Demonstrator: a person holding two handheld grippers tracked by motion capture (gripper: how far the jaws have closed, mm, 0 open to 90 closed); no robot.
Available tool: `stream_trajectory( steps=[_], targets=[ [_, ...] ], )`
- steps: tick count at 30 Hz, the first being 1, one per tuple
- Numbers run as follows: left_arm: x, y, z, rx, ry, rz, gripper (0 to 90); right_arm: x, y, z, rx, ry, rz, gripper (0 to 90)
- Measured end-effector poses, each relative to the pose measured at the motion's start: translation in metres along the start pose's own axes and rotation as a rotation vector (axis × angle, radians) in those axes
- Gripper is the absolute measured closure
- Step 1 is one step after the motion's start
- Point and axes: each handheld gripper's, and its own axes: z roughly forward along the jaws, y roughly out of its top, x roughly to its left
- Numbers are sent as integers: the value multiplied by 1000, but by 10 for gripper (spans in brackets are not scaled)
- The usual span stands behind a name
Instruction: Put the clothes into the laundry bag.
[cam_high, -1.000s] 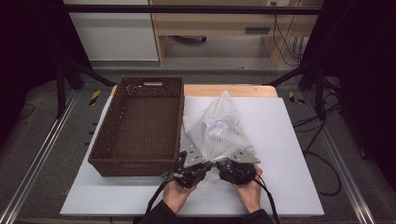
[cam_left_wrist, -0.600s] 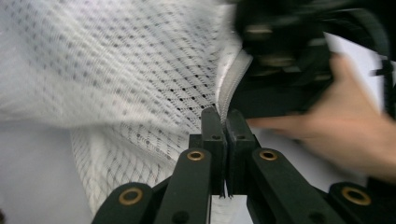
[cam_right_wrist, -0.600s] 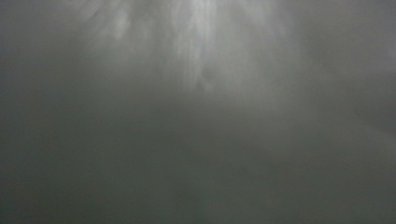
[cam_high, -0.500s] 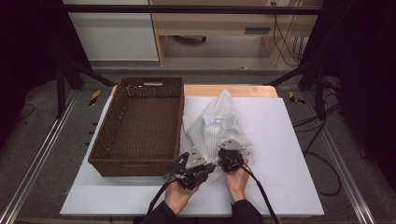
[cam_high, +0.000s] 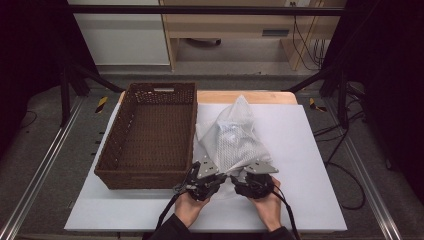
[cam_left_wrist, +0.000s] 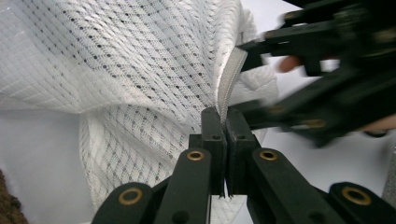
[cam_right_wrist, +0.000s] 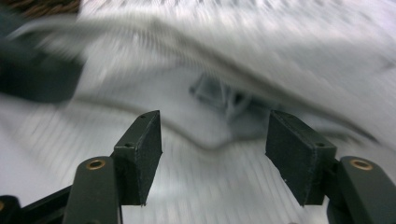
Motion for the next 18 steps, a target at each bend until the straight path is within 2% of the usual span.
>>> stream_trajectory(
  steps=[1,2,4,5,6,7,8,9,10,11,12,13,14,16,18],
  targets=[
    [1,0,0,2,1,-2,875,-2,-4,-6,3,0,3,359],
    [1,-1,1,2,1,0,874,-11,-13,-15,11,-22,-1,360],
    [1,-2,2,3,-1,3,874,-15,-16,-15,15,-33,2,363],
    [1,-2,4,7,1,4,873,-22,-22,-14,30,-60,14,371],
    [1,-3,6,12,4,8,872,-31,-29,-8,68,-69,38,424],
    [1,-3,6,12,4,8,872,-31,-29,-8,68,-69,38,424],
    [2,-4,7,16,5,12,872,-36,-34,-4,82,-64,54,481],
    [2,-4,8,19,9,14,872,-36,-34,-4,82,-64,54,481],
    [2,-5,8,20,9,12,872,-37,-34,-5,80,-72,53,620],
    [3,-5,9,21,9,10,872,-37,-34,-5,80,-72,53,620],
    [4,-6,9,25,10,8,871,-38,-34,-7,85,-86,53,812],
    [4,-6,9,24,13,8,871,-38,-34,-7,85,-86,53,812],
    [5,-6,9,25,13,7,870,-39,-36,-11,95,-78,58,884],
    [5,-6,9,24,15,9,870,-39,-36,-14,105,-77,62,889],
    [6,-7,9,27,15,8,869,-42,-40,-28,106,-73,60,893]
  ],
)
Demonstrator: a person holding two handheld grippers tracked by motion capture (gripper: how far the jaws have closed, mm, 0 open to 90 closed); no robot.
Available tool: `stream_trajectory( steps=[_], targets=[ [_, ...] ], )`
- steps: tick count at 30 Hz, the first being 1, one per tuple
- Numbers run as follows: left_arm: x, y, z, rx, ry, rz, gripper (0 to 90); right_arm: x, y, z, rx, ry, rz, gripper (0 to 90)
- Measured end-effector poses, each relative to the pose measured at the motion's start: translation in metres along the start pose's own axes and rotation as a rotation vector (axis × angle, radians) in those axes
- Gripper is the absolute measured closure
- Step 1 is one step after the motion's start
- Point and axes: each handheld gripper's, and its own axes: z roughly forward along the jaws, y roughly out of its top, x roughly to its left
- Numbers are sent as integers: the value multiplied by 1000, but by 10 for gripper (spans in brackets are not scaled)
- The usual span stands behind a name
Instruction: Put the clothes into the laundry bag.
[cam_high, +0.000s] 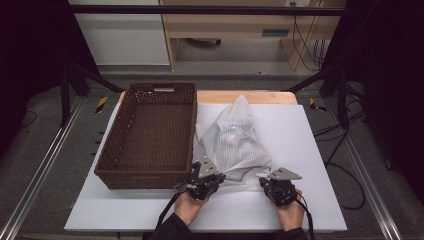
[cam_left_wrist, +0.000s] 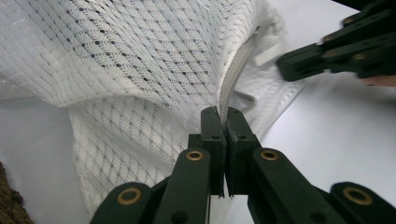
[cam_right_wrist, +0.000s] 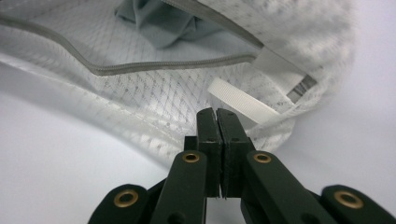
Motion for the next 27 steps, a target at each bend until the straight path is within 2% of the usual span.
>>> stream_trajectory(
  steps=[2,3,4,7,8,9,10,11,12,13,14,15,16,17,18,19,20,21,22,23,24,25,26,27],
  targets=[
    [0,0,1,4,-3,4,869,-1,-2,-4,1,-4,0,893],
    [-1,-1,2,8,-7,5,867,-3,-7,-13,-17,-4,2,892],
    [-2,-2,6,18,-16,12,860,-5,-16,-22,-11,29,44,882],
    [-5,-4,10,38,-7,28,839,-5,-21,-24,-21,55,36,849],
    [-7,-5,12,50,-5,33,816,-5,-21,-25,-23,54,20,809],
    [-7,-5,12,58,1,37,747,-5,-17,-27,-38,49,0,728],
    [-9,-5,8,69,15,34,710,-6,-14,-30,-59,37,-8,656],
    [-8,-6,3,67,12,27,664,-7,-11,-32,-81,11,-17,584],
    [-8,-6,3,67,12,27,622,-7,-11,-32,-81,11,-17,584],
    [-9,-6,-2,61,9,16,622,-9,-9,-35,-99,-13,-25,547],
    [-11,-10,-16,42,15,14,552,-17,-4,-36,-125,-42,-8,473],
    [-11,-10,-16,42,15,14,528,-17,-4,-36,-125,-42,-8,473],
    [-12,-19,-27,39,46,33,511,-28,-1,-29,-109,-66,20,482],
    [-12,-19,-27,39,46,33,506,-31,-1,-25,-100,-74,29,499],
    [-10,-29,-32,50,76,30,496,-35,0,-19,-77,-79,38,555],
    [-10,-29,-32,50,76,30,492,-35,0,-19,-77,-79,38,555],
    [-7,-36,-33,62,90,19,491,-39,-2,-8,-24,-83,57,618],
    [-4,-41,-32,72,96,5,491,-40,-3,-4,-6,-80,66,668],
    [2,-50,-27,89,108,-34,492,-40,-6,0,14,-82,61,704],
    [2,-50,-27,89,108,-34,494,-40,-6,0,14,-82,61,704],
    [6,-55,-21,107,97,-46,495,-41,-9,0,-8,-52,66,843],
    [6,-55,-21,107,97,-46,497,-41,-9,0,-8,-52,66,843],
    [7,-58,-17,100,129,-42,500,-41,-9,-3,2,-56,68,900],
    [7,-58,-17,100,129,-42,508,-41,-9,-3,2,-56,68,900]
  ],
)
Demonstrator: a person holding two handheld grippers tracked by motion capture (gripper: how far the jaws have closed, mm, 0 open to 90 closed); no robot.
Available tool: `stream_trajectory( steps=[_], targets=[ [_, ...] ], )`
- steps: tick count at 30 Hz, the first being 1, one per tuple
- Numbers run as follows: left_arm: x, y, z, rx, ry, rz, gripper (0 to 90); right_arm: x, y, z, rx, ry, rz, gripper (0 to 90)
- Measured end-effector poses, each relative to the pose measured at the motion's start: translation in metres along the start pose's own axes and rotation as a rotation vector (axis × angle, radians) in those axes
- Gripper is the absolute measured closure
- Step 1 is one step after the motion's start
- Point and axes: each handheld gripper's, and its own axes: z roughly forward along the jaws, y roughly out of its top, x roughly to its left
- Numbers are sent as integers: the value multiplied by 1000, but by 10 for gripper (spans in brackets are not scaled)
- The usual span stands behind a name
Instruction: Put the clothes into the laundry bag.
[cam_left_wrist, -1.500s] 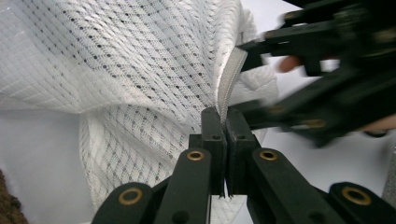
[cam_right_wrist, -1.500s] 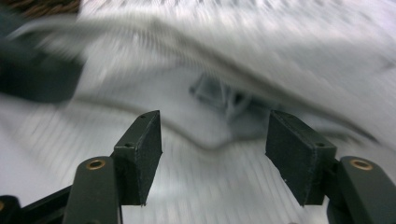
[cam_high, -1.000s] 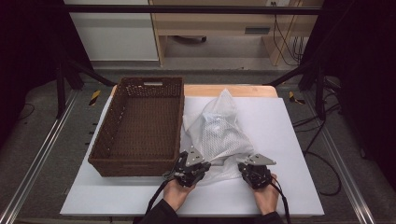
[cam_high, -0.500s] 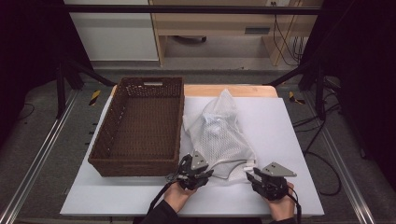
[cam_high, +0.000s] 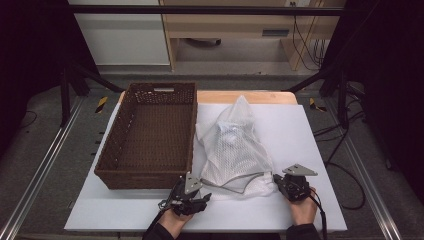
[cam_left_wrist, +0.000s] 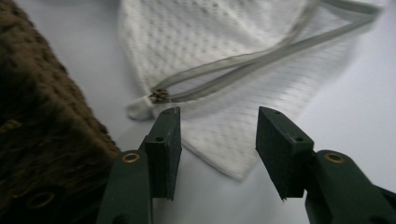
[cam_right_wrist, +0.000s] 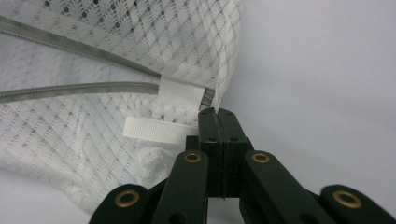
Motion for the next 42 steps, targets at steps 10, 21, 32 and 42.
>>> stream_trajectory(
  steps=[10,21,32,42],
  targets=[
    [-2,-3,7,-12,38,-1,762,3,-5,-7,-25,-113,7,678],
    [7,-5,-12,-57,-23,-41,878,-2,-9,-10,-19,-45,14,900],
    [7,-13,-23,-75,-30,-26,703,-10,-12,-19,-67,-10,42,645],
    [16,-14,-50,-147,-50,-27,418,-18,-4,-37,-215,18,70,291]
  ],
)
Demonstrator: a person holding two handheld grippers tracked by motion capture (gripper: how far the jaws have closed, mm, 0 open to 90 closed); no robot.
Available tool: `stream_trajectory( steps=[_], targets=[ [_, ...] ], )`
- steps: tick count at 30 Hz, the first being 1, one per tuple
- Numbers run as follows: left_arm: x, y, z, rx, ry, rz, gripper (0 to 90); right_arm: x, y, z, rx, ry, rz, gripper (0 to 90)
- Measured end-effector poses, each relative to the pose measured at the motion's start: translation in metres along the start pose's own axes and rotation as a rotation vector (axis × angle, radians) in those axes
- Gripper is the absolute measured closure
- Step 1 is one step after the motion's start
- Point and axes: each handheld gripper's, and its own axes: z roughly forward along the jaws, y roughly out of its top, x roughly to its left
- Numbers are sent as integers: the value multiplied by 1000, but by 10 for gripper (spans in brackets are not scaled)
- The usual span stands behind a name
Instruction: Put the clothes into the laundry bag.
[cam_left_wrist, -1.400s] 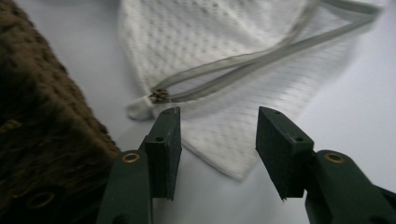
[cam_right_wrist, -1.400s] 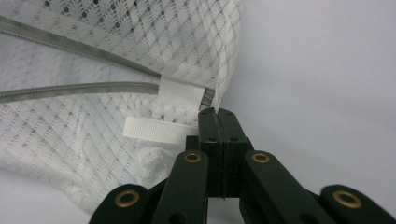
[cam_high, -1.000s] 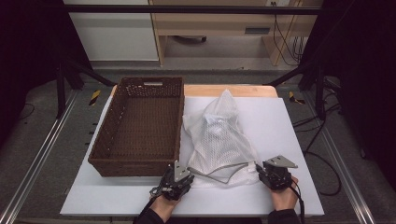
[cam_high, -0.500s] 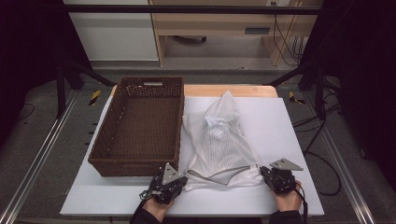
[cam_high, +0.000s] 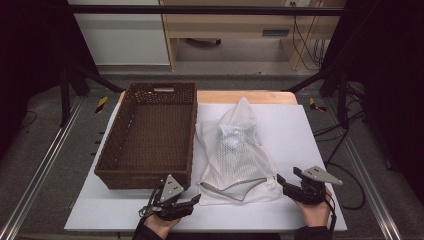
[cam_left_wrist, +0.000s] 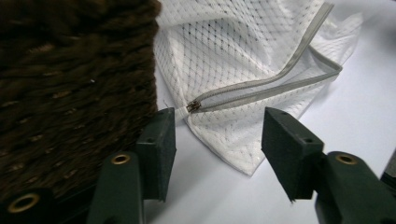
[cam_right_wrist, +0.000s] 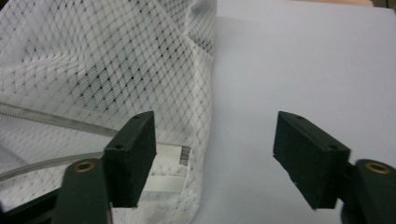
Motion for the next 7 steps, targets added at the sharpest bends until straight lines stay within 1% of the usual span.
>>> stream_trajectory(
  steps=[1,2,4,5,7],
  targets=[
    [3,0,-4,-4,-4,3,400,-3,1,-2,-8,-8,10,243],
    [3,0,-4,-4,-4,3,391,-3,1,-2,-8,-8,10,243],
    [4,0,-6,-7,-5,7,382,-6,1,-4,-11,-15,13,214],
    [6,0,-7,-6,-7,10,349,-8,1,-5,-15,-16,18,190],
    [9,-1,-8,6,-8,14,335,-9,1,-5,-11,-20,20,179]
  ],
)
